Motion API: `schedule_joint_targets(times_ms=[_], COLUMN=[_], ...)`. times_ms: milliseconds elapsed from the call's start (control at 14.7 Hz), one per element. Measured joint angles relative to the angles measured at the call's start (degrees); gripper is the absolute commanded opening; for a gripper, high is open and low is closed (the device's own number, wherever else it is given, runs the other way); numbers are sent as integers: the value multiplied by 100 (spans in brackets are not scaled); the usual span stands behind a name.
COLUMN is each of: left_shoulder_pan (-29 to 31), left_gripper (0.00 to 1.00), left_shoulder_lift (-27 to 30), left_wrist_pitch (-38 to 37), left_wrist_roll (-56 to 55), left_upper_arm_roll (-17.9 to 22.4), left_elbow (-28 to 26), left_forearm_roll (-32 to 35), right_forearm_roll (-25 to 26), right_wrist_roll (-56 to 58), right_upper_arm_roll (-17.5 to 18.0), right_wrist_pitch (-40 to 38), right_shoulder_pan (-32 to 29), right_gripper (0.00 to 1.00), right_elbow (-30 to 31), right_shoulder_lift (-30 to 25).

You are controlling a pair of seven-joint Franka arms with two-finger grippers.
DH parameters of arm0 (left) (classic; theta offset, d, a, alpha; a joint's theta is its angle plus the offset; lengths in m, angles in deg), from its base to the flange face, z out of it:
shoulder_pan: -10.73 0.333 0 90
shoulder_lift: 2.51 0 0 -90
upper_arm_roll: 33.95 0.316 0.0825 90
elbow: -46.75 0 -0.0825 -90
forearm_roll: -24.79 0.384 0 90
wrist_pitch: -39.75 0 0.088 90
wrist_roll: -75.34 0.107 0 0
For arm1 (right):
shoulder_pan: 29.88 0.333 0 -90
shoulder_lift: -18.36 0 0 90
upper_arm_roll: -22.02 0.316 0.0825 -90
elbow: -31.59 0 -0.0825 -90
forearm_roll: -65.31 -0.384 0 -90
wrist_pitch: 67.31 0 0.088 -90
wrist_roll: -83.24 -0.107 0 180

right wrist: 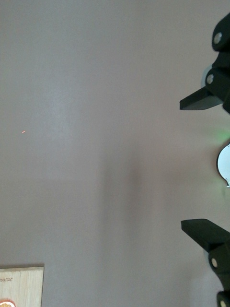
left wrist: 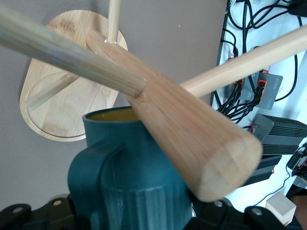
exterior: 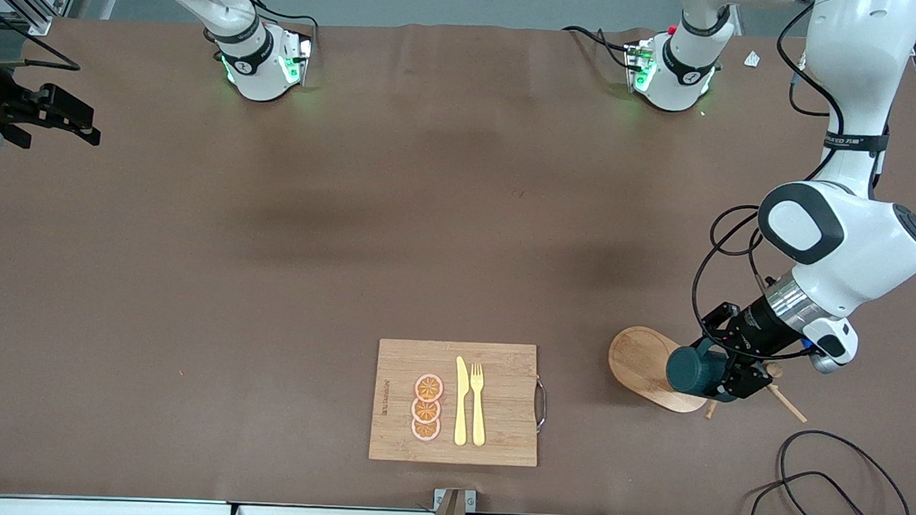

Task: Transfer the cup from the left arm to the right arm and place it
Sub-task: 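Close the left gripper around the teal mug's body, then lift the mug off the stand and carry it toward the table middle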

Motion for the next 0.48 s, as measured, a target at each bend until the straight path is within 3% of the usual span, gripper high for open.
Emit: schedule_joint_targets(times_ms=[477], left_shoulder_pan=[-163], left_gripper=[56], left_shoulder_lift=[174], left_wrist_pitch=[-457], left_wrist_roll=[-155], left_upper_arm_roll=[-128], left_elbow=[323], left_forearm_roll=[108], right_forearm_roll=[0], right_wrist_roll=[0], right_upper_arm_roll=[1], right_wrist_pitch=[0], right_shoulder_pan=[0], right_gripper=[100], right_elbow=[-2], right_shoulder_lift=[0])
